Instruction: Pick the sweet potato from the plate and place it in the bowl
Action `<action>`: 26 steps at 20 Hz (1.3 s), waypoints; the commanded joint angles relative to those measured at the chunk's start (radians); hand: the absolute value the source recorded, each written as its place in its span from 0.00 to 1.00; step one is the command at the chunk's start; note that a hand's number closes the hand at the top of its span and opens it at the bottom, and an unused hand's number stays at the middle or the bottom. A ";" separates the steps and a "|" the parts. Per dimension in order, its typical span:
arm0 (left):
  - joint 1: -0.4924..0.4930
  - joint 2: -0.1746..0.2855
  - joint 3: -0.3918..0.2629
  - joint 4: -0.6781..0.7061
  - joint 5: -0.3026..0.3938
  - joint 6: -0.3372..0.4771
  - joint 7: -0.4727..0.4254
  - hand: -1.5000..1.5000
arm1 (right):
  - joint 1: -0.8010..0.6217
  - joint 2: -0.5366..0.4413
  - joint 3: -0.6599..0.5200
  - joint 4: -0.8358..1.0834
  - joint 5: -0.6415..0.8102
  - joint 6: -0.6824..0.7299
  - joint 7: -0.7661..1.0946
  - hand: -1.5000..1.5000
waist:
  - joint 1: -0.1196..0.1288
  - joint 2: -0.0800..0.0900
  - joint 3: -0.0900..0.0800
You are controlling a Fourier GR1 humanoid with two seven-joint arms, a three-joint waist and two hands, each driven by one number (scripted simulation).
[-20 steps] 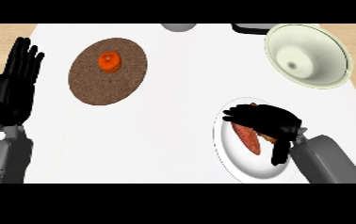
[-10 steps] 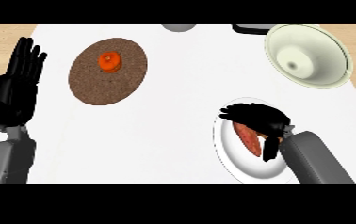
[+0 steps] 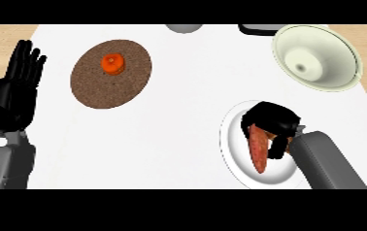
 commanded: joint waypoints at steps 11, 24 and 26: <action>0.066 0.009 0.063 -0.039 0.004 0.038 0.010 0.50 | 0.168 -0.463 -0.611 0.256 -0.123 -0.096 0.299 1.00 | -0.125 0.006 0.006; -0.002 -0.002 0.002 -0.034 0.010 -0.002 0.046 0.50 | 0.148 -0.828 -0.973 0.567 -0.339 -0.157 0.058 1.00 | -0.005 0.004 0.005; -0.013 0.012 0.016 0.016 0.002 -0.011 0.006 0.50 | 0.163 -0.883 -0.998 0.548 -0.362 -0.147 0.009 1.00 | -0.012 0.003 0.003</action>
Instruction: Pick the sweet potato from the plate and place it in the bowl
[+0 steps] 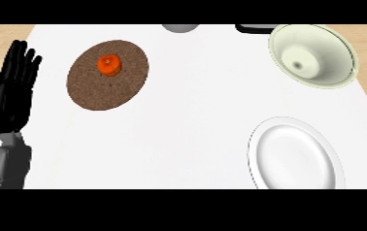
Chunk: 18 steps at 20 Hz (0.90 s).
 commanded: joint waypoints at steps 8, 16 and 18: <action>-0.015 -0.004 -0.010 0.018 -0.005 -0.009 -0.006 0.50 | -0.206 -0.095 -0.073 -0.057 -0.198 0.303 -0.032 1.00 | 0.025 -0.004 -0.005; -0.010 -0.026 -0.032 -0.020 -0.019 0.011 0.021 0.50 | -0.363 0.037 0.021 -0.281 -0.268 0.418 0.277 1.00 | 0.027 -0.005 -0.004; -0.038 -0.004 -0.005 0.009 -0.005 0.000 0.003 0.50 | -0.419 0.067 0.062 -0.266 -0.265 0.410 0.318 1.00 | 0.031 -0.001 -0.003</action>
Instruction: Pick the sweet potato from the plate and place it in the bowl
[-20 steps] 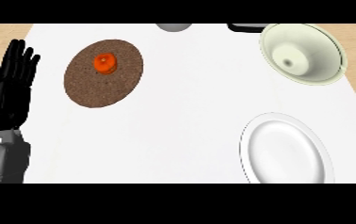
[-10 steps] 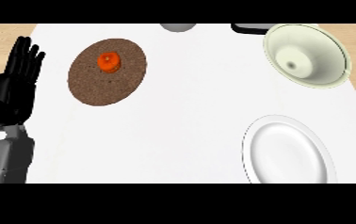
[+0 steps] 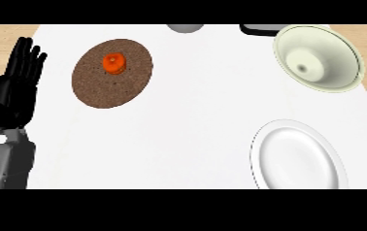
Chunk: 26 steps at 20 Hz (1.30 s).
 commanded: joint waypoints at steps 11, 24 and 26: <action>-0.026 -0.028 -0.014 -0.005 -0.011 0.026 0.015 0.50 | -0.311 0.255 0.273 -0.062 0.044 0.016 0.356 1.00 | 0.011 0.005 0.002; -0.072 -0.002 -0.015 -0.007 -0.010 0.011 0.054 0.50 | -0.308 0.477 0.413 0.198 0.247 -0.361 0.362 1.00 | 0.025 0.013 0.003; 0.029 -0.013 -0.012 -0.037 0.012 -0.034 -0.014 0.50 | -0.301 0.452 0.345 0.293 0.226 -0.436 0.369 1.00 | 0.045 0.017 0.004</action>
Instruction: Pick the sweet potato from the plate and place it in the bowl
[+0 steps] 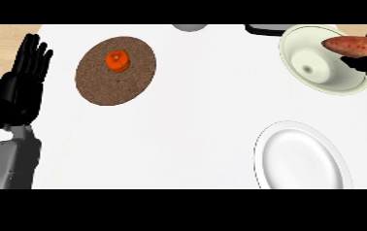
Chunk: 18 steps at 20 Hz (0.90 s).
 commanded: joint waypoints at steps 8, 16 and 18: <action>-0.008 -0.001 0.007 0.046 -0.007 -0.009 -0.061 0.50 | -0.049 0.079 -0.172 0.272 -0.127 -0.159 -0.071 0.00 | 0.019 0.013 0.003; -0.015 -0.006 0.008 0.022 0.005 0.000 -0.019 0.50 | -0.046 0.036 -0.322 0.239 -0.260 -0.326 -0.229 0.00 | 0.001 0.006 0.002; -0.017 0.006 0.001 -0.011 0.007 -0.005 0.023 0.50 | -0.057 0.012 -0.366 0.259 -0.296 -0.350 -0.225 0.00 | 0.009 0.006 0.003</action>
